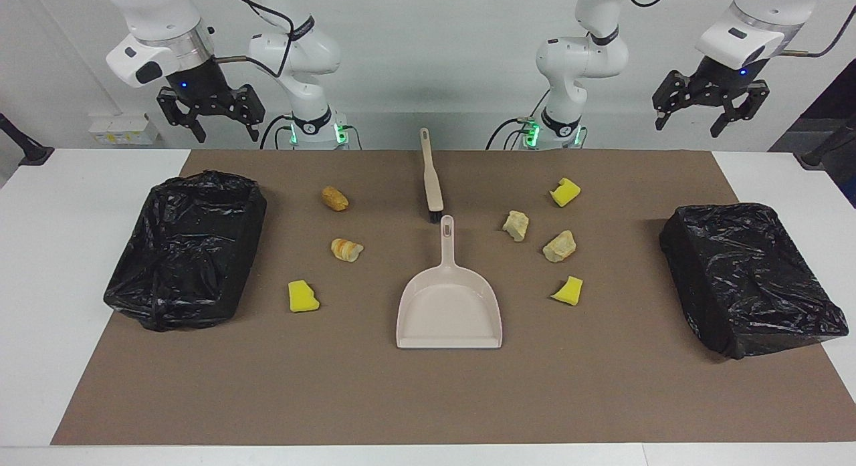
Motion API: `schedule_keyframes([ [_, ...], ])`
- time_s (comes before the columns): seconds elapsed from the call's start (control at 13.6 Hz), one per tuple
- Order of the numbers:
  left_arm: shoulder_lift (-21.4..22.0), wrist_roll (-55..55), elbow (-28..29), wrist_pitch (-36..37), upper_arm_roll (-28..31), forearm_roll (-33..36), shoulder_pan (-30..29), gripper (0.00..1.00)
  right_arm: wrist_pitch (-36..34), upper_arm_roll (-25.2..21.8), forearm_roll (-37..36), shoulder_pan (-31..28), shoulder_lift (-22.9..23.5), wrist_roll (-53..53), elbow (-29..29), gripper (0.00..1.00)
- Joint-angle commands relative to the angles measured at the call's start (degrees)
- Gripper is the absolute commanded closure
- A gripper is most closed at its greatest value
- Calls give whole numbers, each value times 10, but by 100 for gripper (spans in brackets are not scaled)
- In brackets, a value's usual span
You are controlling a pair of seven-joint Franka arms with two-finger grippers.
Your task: Sweep and dump trash in bin
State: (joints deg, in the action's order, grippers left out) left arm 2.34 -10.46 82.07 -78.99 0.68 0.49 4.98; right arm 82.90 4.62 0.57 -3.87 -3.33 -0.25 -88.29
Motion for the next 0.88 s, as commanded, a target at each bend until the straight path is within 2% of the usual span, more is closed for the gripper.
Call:
schedule_keyframes([
  [0.0, 7, -3, 6, -7, 5, 4, 0, 0, -11, 2, 11, -3, 1, -10, 4, 0],
  [0.37, 4, -5, 3, -9, 11, 7, -8, 0, 2, 2, 10, -3, -13, -14, -19, 0],
  [0.66, 7, 0, 7, -9, 8, 6, -5, 0, 2, 3, 12, -1, -37, -86, -57, 0],
  [0.81, 8, 0, 8, -8, 6, 6, -2, 0, 30, 4, 30, 13, -32, -87, -67, 0],
])
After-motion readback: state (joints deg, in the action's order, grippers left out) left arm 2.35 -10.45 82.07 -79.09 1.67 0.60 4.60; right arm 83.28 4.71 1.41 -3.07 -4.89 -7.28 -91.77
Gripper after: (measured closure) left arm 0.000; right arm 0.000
